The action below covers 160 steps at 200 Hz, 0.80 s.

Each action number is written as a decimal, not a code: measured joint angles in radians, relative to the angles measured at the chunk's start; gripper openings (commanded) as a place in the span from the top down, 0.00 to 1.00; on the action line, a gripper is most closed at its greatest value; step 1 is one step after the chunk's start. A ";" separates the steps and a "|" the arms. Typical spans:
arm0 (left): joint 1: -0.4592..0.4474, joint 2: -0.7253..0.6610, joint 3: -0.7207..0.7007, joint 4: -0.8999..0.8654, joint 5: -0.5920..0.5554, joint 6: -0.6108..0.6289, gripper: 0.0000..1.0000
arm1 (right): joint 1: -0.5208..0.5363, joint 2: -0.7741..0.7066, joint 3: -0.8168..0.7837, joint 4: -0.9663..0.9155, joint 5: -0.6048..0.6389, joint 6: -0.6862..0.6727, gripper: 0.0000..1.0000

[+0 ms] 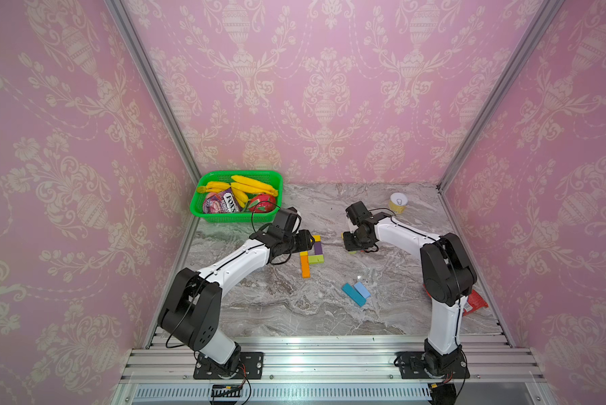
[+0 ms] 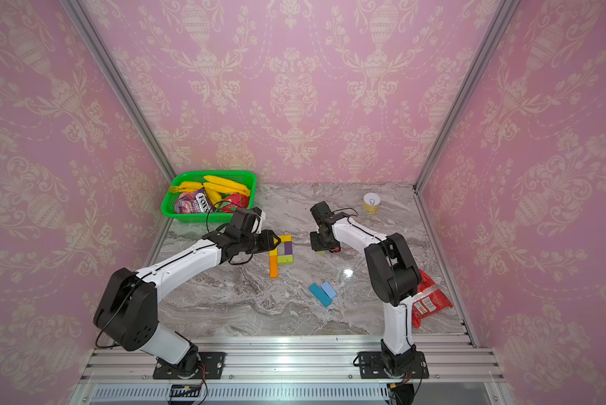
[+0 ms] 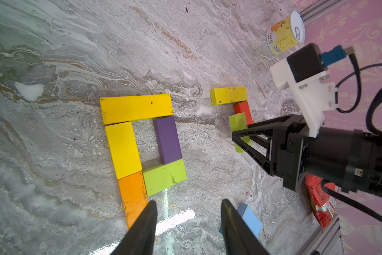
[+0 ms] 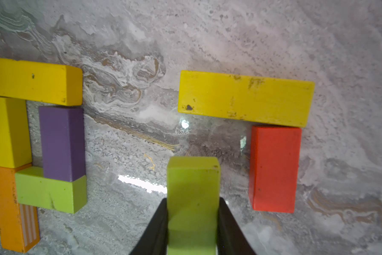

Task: Assemble the letter p with building blocks
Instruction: Assemble the building block at the center of the board.

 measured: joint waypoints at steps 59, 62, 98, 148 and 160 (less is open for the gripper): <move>0.000 0.000 0.000 0.000 0.000 0.000 0.50 | 0.011 0.037 -0.013 0.024 0.005 0.027 0.70; 0.000 0.000 0.000 0.000 0.000 0.000 0.50 | 0.011 0.039 -0.013 0.024 0.005 0.027 0.70; 0.000 0.000 0.000 0.000 0.000 0.001 0.49 | 0.011 0.043 -0.013 0.024 0.010 0.027 0.69; 0.000 0.000 0.000 0.000 0.000 0.000 0.49 | 0.011 0.072 0.012 0.020 0.023 0.027 0.67; 0.000 0.001 0.000 0.000 0.000 0.001 0.49 | 0.011 0.078 0.017 0.020 0.026 0.028 0.66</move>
